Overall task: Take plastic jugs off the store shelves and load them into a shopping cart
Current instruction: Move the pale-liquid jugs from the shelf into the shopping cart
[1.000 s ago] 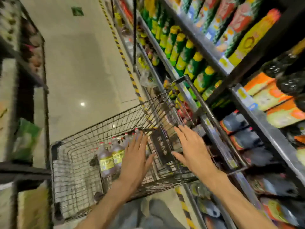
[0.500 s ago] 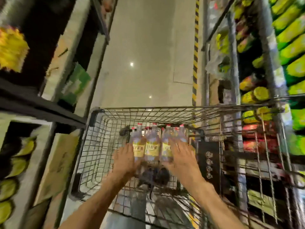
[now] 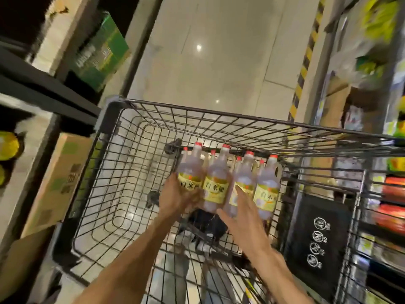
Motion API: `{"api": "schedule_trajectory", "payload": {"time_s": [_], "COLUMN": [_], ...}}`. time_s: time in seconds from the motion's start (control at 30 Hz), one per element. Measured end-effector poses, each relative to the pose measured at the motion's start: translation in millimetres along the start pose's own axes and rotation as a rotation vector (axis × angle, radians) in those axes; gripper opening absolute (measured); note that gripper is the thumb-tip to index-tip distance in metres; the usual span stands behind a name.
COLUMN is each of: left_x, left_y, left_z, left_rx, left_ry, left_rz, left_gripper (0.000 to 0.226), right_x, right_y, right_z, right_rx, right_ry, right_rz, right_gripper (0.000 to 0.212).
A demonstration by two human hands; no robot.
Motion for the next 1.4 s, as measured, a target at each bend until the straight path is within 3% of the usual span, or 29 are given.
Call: {"api": "schedule_trajectory", "payload": {"time_s": [0.1,0.27,0.33,0.5,0.57,0.63,0.73,0.87,0.97,1.1,1.2,1.3,1.4], "left_x": [-34,-71,-78,-83,-85,-86,-91,-95,-103,-125,-144,-167,-199], "left_y": [-25,-12,-5,-2,1,3,3,4,-1,-29,-63,-112,-161], "left_z": [24,50,58,72,78,82,83,86,88,91,96,106,112], "left_rx": [-0.056,-0.175,-0.264,-0.403,-0.398,-0.397,-0.384,-0.361,-0.370,-0.348,-0.290,-0.199,-0.109], "left_ry": [0.017,0.008,0.015,0.034,0.025,0.003,-0.016,-0.025,-0.003,-0.001,0.040,0.068,0.069], "left_rz": [0.040,0.117,0.136,0.116,0.109,0.123,0.133,0.139,0.129,0.069,-0.010,-0.098,-0.216], "left_gripper": [0.065,0.071,0.072,0.063,0.053,0.046,0.045,0.041,0.056,0.049,0.056,0.068,0.049], "right_x": [18,62,77,116,112,110,103,97,85,42,1,-45,-97], "right_y": [10,4,-7,-54,-44,-39,-34,-24,-19,-3,7,18,18], "right_z": [-5,-38,-57,-98,-99,-101,-114,-103,-88,-59,-19,24,71], "right_rx": [0.265,0.391,0.320,0.281,0.294,0.330,0.416,0.397,0.374,0.444,0.527,0.589,0.641], "right_ry": [0.011,-0.110,-0.128,-0.099,-0.107,-0.113,-0.080,-0.157,-0.094,-0.006,-0.038,-0.066,-0.164], "right_rz": [-0.033,-0.255,-0.393,-0.646,-0.693,-0.719,-0.706,-0.570,-0.490,-0.382,-0.340,-0.298,-0.278], "right_gripper": [0.063,0.050,0.062,0.118,0.124,0.116,0.085,0.099,0.086,0.064,0.073,0.069,0.080]}}
Point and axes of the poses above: each hand's wrist, its own x-axis towards the middle knuckle, its own z-axis out of the back of the hand, y = z × x, the point moved 8 cm from there along x, towards the middle knuckle, and after that the axes turned 3 degrees about x, right-handed, at the moved point
